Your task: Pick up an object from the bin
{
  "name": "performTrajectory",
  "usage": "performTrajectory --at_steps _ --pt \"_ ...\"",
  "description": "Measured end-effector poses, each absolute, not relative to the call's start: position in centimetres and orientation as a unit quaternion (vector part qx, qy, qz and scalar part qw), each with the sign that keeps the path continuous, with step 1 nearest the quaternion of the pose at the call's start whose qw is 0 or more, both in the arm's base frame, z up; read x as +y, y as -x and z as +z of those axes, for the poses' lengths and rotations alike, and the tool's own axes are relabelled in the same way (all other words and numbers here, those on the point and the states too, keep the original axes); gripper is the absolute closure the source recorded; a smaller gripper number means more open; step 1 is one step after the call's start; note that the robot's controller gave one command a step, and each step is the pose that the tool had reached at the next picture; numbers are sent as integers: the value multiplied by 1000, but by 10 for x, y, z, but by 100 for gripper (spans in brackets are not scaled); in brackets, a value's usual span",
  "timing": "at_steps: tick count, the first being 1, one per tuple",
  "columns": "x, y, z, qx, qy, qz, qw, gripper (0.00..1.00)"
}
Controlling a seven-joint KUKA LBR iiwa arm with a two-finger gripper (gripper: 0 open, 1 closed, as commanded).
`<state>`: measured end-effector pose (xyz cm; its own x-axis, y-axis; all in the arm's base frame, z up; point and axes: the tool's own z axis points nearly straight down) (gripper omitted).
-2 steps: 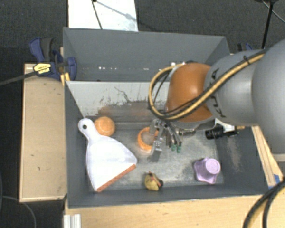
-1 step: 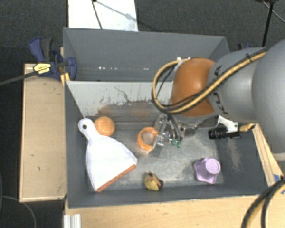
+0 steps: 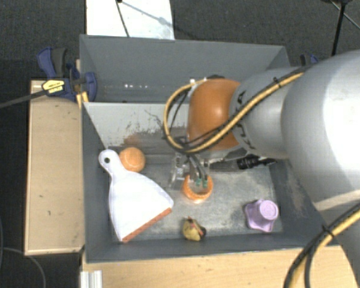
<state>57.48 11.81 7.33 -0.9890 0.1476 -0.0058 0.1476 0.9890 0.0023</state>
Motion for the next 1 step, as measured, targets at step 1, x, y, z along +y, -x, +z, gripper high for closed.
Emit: performTrajectory --at_steps 1 --pt "118 -575 73 997 -75 1 3 100"
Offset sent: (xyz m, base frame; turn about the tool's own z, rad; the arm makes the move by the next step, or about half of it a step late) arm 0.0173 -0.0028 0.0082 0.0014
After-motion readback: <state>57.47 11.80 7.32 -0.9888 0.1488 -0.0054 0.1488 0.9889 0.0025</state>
